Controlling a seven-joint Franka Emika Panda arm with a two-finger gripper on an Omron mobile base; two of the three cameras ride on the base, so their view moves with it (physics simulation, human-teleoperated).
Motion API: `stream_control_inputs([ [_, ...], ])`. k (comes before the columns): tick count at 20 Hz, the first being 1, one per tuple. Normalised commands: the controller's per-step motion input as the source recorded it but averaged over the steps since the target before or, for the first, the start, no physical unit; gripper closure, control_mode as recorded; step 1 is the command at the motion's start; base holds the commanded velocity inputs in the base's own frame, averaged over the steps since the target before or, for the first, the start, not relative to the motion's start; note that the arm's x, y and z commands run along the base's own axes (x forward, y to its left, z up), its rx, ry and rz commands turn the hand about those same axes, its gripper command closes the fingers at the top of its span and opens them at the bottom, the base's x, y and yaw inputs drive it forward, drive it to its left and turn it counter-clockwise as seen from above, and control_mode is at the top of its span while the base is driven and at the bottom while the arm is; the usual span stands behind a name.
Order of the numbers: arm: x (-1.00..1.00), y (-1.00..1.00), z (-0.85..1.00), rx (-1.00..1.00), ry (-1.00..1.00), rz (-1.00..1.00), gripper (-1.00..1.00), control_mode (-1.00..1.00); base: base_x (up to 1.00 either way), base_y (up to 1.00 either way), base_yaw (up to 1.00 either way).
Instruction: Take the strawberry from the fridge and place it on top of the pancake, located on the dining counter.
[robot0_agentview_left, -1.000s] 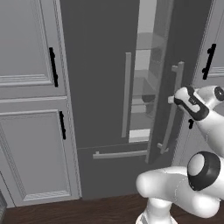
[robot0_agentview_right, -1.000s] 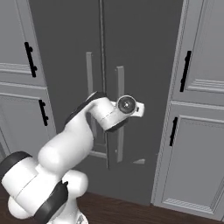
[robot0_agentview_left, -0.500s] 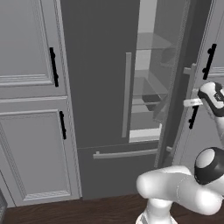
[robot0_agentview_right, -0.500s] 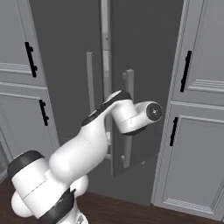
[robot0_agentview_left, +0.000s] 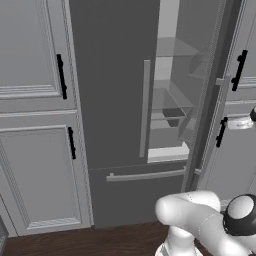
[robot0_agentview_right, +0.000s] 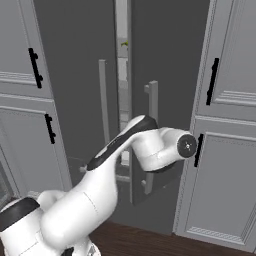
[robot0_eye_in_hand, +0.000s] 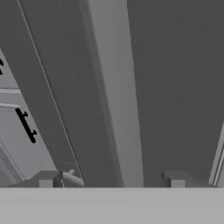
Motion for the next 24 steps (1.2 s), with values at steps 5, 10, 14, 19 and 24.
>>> stream_control_inputs([
  [5,-0.57,0.06,0.44,-0.04,-0.06,-0.09,-1.0,-1.0,0.0,0.0,0.0],
  [10,-0.56,0.45,0.46,-0.12,-0.02,-0.19,-1.0,-1.0,0.0,0.0,0.0],
  [14,-0.36,0.81,0.12,-0.18,-0.01,-0.18,-1.0,-1.0,0.0,0.0,0.0],
  [19,-0.06,0.96,0.0,-0.16,-0.01,-0.17,-1.0,-1.0,0.0,0.0,0.0],
  [24,0.15,1.0,0.0,-0.21,0.0,-0.23,-1.0,-1.0,0.0,0.0,0.0],
])
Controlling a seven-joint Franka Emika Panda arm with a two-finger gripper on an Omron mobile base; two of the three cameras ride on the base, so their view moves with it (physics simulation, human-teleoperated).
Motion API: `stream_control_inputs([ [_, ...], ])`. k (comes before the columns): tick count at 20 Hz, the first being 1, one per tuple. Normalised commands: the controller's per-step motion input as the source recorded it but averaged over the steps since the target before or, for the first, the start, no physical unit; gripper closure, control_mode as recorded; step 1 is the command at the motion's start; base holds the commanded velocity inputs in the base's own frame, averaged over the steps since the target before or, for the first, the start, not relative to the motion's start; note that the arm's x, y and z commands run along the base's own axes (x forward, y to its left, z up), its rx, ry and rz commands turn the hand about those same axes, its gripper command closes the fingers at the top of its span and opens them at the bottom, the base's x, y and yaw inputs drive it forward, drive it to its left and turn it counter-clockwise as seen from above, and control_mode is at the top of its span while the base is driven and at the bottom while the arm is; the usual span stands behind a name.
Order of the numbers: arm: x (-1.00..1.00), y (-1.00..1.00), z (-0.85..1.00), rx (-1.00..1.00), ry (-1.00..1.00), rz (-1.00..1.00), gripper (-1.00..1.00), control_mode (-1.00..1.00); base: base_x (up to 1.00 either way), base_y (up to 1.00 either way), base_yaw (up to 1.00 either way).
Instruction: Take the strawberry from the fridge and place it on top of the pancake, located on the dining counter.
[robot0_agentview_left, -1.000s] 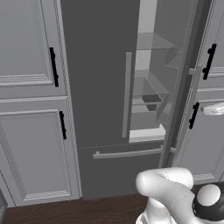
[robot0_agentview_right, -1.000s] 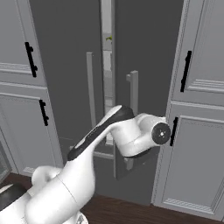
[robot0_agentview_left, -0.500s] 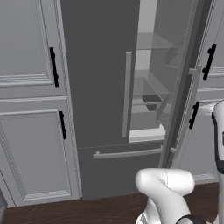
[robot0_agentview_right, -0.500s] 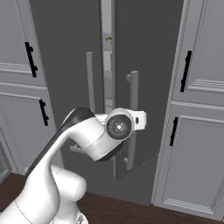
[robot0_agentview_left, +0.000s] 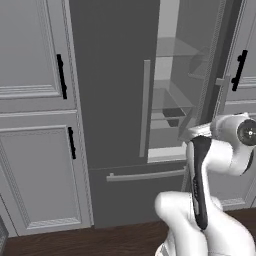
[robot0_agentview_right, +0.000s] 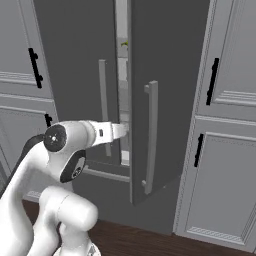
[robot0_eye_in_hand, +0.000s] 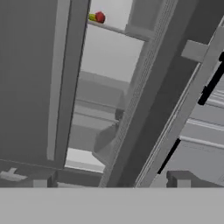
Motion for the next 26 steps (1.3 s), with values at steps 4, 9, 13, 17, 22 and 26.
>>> stream_control_inputs([
  [4,0.48,0.98,0.0,-0.23,0.04,-0.26,-1.0,-1.0,0.0,0.0,0.0],
  [9,0.78,0.78,0.0,-0.23,0.14,-0.29,-1.0,-1.0,0.0,0.0,0.0],
  [13,0.99,0.42,0.0,-0.19,0.28,-0.24,-1.0,-1.0,0.0,0.0,0.0],
  [17,1.0,0.05,0.0,-0.11,0.24,-0.18,-1.0,-1.0,0.0,0.0,0.0],
  [22,0.97,-0.14,0.0,-0.02,0.16,-0.14,-1.0,-1.0,0.0,0.0,0.0],
  [26,0.73,-0.31,0.0,0.0,0.07,-0.07,-1.0,-1.0,0.0,0.0,0.0],
])
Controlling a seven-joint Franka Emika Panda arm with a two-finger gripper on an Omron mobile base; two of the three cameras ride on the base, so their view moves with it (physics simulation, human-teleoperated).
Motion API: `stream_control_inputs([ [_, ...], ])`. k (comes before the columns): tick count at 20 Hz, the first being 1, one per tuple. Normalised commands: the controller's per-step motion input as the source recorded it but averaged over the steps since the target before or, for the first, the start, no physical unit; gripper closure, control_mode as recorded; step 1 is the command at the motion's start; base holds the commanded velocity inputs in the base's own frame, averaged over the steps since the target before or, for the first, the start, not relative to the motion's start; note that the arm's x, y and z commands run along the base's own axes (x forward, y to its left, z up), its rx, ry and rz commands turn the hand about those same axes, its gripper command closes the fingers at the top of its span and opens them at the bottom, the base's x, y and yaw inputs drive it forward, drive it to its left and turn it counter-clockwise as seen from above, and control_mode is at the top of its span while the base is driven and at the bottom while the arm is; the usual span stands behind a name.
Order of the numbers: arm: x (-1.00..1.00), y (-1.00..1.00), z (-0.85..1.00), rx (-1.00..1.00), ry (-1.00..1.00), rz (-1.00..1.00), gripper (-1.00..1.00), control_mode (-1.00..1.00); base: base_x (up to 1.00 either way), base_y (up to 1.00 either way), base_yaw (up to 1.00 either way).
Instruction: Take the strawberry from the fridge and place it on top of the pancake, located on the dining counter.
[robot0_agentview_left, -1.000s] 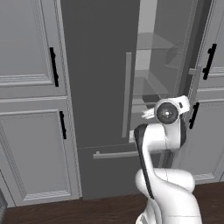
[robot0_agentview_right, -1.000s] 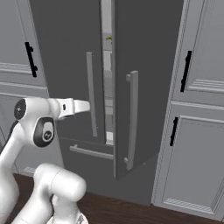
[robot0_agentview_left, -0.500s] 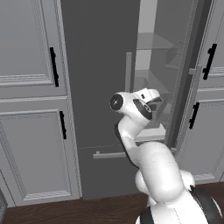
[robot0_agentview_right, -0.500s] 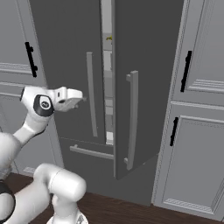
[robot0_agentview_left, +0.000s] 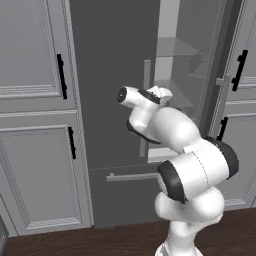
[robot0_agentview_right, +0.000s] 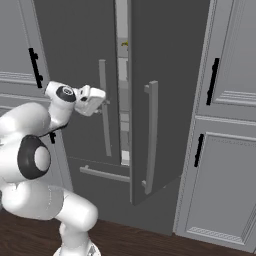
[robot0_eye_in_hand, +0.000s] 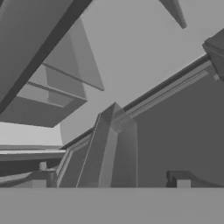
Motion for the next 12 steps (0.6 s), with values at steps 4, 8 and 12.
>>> stream_control_inputs([
  [4,0.53,-0.48,0.0,0.0,0.02,-0.01,-1.0,-1.0,0.0,0.0,0.0],
  [8,0.15,-0.62,0.0,0.0,0.0,0.0,-1.0,-1.0,0.0,0.0,0.0],
  [12,0.0,-0.66,0.0,0.01,0.0,0.0,-1.0,-1.0,0.0,0.0,0.0],
])
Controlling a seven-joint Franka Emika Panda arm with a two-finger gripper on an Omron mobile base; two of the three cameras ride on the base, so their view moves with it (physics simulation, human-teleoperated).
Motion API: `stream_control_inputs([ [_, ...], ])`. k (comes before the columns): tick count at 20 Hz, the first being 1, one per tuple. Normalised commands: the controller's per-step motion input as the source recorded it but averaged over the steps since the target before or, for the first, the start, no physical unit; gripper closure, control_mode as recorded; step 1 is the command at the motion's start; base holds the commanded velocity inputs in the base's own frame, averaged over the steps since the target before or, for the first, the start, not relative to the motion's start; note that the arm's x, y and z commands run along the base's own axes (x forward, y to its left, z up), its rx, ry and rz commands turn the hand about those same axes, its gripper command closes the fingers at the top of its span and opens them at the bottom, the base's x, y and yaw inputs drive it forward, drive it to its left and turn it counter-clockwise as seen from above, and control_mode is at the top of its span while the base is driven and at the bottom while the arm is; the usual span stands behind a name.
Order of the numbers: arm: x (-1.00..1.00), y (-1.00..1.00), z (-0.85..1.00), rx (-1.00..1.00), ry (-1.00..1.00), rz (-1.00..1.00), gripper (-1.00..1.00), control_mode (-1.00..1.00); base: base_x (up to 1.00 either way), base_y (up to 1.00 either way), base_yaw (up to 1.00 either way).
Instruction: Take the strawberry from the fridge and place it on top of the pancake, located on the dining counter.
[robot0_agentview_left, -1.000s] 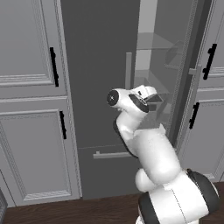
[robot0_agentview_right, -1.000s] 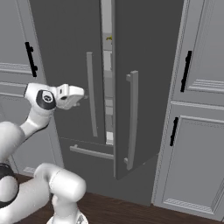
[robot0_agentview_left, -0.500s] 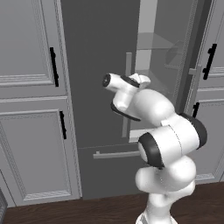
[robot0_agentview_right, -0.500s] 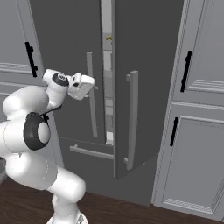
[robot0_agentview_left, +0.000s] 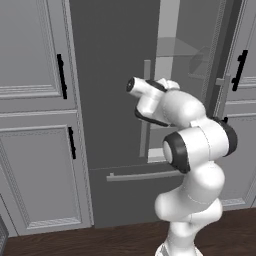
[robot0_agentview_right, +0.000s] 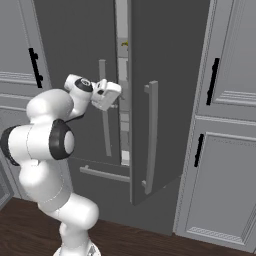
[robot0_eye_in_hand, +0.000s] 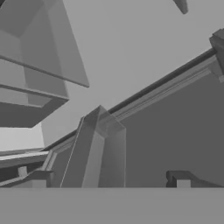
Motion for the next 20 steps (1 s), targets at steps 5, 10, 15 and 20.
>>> stream_control_inputs([
  [5,0.0,-0.68,0.0,0.02,0.0,0.0,-1.0,-1.0,0.0,0.0,0.0],
  [10,-0.01,-0.7,0.0,0.02,0.0,0.0,-1.0,-1.0,0.0,0.0,0.0],
  [15,-0.24,-0.65,0.0,0.03,-0.01,0.0,-1.0,-1.0,0.0,0.0,0.0],
  [20,-0.63,-0.62,0.0,0.03,-0.08,-0.01,-1.0,-1.0,0.0,0.0,0.0],
])
